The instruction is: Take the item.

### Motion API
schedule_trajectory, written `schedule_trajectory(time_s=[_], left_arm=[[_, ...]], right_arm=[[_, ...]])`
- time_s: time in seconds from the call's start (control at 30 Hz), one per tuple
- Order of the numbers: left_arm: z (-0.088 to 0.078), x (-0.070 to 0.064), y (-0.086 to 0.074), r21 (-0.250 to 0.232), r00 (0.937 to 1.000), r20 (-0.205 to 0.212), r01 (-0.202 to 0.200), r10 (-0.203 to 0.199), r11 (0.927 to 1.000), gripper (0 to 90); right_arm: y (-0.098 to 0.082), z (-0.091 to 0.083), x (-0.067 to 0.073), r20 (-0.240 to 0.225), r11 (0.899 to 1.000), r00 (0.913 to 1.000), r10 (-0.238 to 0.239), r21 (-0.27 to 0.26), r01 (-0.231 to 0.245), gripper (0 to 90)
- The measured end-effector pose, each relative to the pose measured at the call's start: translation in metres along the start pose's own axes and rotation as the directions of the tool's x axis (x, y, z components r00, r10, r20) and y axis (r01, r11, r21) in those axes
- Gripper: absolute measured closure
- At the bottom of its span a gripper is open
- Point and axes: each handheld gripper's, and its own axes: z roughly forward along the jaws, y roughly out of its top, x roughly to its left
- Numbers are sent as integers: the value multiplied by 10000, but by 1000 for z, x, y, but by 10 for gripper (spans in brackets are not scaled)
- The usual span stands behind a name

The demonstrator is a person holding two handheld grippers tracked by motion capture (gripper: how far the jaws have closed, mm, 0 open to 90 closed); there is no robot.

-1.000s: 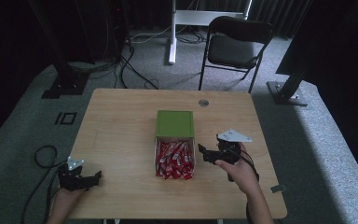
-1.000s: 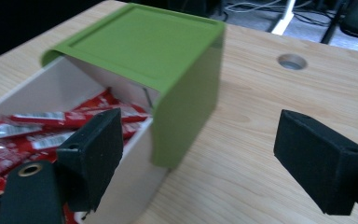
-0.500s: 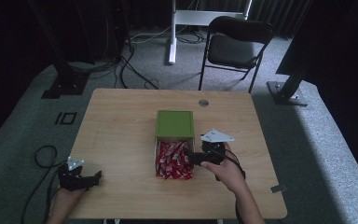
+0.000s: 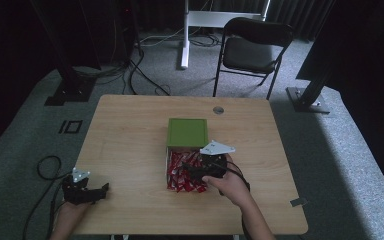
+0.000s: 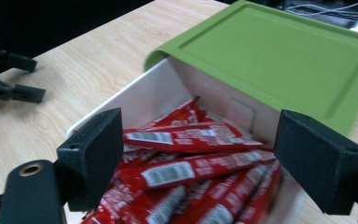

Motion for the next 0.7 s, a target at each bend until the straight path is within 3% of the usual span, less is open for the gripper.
schedule_trajectory(time_s=[0.43, 0.7], left_arm=[[0, 0, 0, 0, 10000, 13, -19, 19, 10000, 7], [0, 0, 0, -1, 10000, 14, -21, 21, 10000, 7]], right_arm=[[-1, 18, 21, -546, 9988, 9978, -367, 315, 385, 161], [-2, 28, 26, -341, 9937, 9962, -803, 760, 827, 345]])
